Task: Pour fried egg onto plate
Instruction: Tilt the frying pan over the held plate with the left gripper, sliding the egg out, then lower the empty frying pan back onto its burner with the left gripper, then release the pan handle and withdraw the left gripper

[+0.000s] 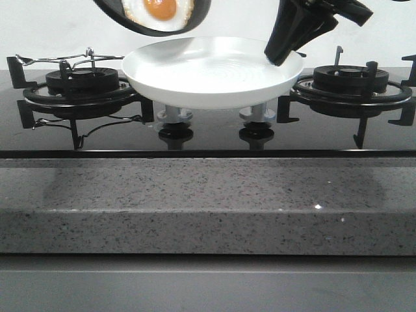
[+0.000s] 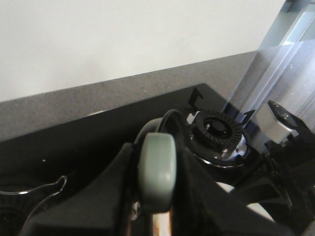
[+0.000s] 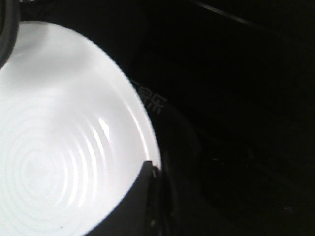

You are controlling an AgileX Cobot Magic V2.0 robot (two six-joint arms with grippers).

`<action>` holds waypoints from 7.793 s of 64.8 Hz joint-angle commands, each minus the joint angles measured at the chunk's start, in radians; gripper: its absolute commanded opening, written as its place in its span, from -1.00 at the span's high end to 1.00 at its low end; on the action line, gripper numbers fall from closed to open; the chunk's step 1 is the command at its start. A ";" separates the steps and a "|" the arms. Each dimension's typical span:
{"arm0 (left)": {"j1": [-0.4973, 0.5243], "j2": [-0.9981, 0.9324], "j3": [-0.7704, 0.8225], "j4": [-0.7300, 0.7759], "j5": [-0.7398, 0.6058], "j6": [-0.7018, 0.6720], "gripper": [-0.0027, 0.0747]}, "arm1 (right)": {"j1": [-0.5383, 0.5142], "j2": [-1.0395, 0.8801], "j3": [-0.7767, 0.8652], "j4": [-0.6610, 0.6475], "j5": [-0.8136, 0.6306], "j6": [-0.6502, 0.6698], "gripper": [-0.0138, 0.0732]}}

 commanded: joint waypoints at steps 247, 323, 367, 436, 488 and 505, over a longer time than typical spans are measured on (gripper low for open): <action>0.500 0.448 0.014 -0.440 0.257 -0.288 0.12 | -0.002 -0.055 -0.025 0.041 -0.034 -0.007 0.81; 0.500 0.441 0.014 -0.382 0.480 -0.278 0.50 | -0.002 -0.055 -0.025 0.041 -0.034 -0.007 0.81; 0.500 0.261 0.018 -0.185 0.440 -0.268 0.98 | -0.002 -0.055 -0.025 0.041 -0.034 -0.007 0.81; 0.139 -0.671 0.757 0.558 -0.428 -0.295 0.98 | -0.002 -0.055 -0.025 0.041 -0.034 -0.007 0.81; 0.139 -1.142 1.077 0.504 -0.492 -0.295 0.98 | -0.002 -0.055 -0.025 0.041 -0.035 -0.007 0.81; 0.139 -1.142 1.077 0.504 -0.492 -0.295 0.98 | -0.002 -0.055 -0.025 0.041 -0.036 -0.007 0.81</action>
